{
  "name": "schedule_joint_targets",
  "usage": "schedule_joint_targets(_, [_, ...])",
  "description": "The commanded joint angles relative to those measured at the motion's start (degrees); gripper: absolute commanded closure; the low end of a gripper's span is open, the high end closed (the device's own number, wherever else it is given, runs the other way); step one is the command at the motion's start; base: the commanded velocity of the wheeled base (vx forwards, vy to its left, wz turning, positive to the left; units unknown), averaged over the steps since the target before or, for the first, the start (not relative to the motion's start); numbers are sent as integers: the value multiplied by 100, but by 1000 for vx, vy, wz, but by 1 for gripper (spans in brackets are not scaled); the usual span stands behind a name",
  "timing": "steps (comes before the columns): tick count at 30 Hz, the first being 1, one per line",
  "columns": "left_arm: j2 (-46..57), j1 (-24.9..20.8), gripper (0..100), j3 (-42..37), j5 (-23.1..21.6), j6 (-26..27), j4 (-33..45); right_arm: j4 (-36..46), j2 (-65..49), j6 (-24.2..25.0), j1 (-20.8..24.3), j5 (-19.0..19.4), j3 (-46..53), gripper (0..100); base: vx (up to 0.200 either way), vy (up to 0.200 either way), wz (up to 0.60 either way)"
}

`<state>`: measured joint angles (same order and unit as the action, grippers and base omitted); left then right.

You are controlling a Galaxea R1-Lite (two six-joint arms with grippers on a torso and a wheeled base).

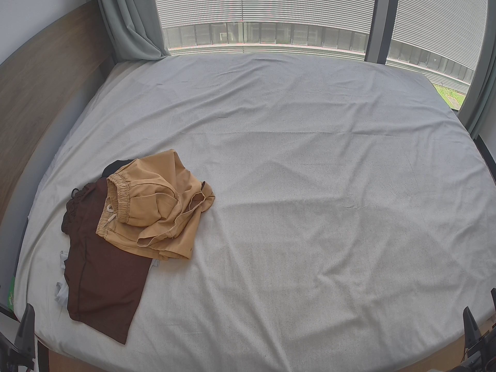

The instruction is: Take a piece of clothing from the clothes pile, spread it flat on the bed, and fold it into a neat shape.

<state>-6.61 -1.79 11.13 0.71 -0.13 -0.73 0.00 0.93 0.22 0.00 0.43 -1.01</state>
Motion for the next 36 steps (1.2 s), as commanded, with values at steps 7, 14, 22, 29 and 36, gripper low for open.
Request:
schedule_joint_targets(7, [-1027,-603,0,144,-27,-417,-103,0,-93,-4,0,1,92,0,0,0,0])
schedule_joint_targets(14, [-1765,-867,0,381,-36,-1076,-401,0,-93,-22,0,10,92,0,0,0,0])
schedule_joint_targets(22, [-2793,-902,0,838,-326,-1604,-560,0,-93,-22,0,10,92,0,0,0,0])
schedule_joint_targets(29, [-3444,-858,0,838,-580,-1604,-867,0,-93,-22,0,19,92,0,0,0,0])
schedule_joint_targets(36, [-4147,-858,0,821,-809,-1577,-1359,0,-93,-22,0,28,92,0,0,0,0])
